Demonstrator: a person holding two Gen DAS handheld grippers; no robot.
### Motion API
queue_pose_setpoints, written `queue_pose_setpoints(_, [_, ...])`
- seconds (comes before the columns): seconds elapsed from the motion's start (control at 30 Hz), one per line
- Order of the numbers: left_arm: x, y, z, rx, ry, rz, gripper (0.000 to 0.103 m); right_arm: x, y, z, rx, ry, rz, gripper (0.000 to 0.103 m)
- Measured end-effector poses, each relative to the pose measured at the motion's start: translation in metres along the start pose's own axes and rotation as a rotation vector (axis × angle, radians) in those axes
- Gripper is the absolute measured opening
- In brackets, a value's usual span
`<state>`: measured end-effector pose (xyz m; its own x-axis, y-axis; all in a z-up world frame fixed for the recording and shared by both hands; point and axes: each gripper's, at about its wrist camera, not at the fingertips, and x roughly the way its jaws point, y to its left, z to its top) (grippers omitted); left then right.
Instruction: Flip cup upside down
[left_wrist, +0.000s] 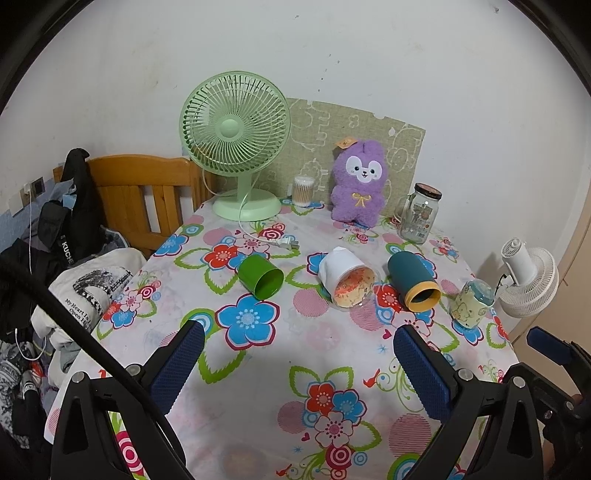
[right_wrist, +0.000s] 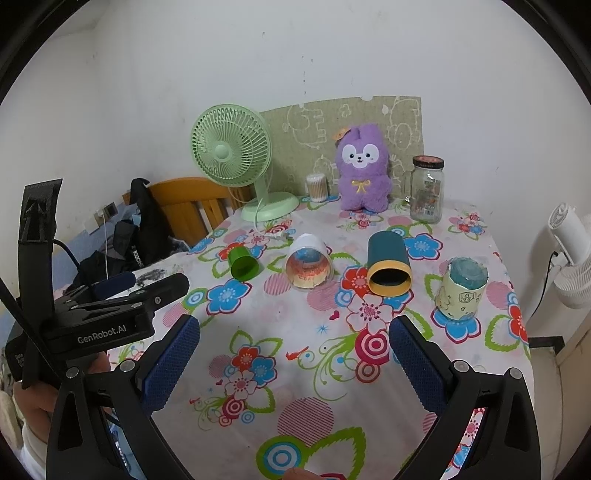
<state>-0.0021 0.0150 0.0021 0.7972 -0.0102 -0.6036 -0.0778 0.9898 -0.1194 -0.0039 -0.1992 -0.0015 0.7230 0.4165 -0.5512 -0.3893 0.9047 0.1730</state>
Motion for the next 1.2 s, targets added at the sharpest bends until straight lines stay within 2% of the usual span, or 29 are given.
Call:
queue_pose_setpoints(0.4, [0.024, 0.014, 0.001, 0.001, 0.025, 0.021, 0.103, 0.031, -0.007, 0.012, 0.020, 0.076, 0.000, 0.103])
queue_pose_setpoints(0.63, [0.056, 0.030, 0.008, 0.006, 0.081, 0.015, 0.103, 0.063, -0.012, 0.027, 0.007, 0.126, -0.017, 0.103])
queue_pose_setpoints(0.9, [0.095, 0.041, 0.020, 0.050, 0.131, 0.023, 0.103, 0.116, -0.001, 0.054, -0.097, 0.205, -0.041, 0.103])
queue_pose_setpoints(1.2, [0.143, 0.047, 0.038, 0.171, 0.176, 0.036, 0.103, 0.194, 0.014, 0.092, -0.195, 0.331, -0.037, 0.103])
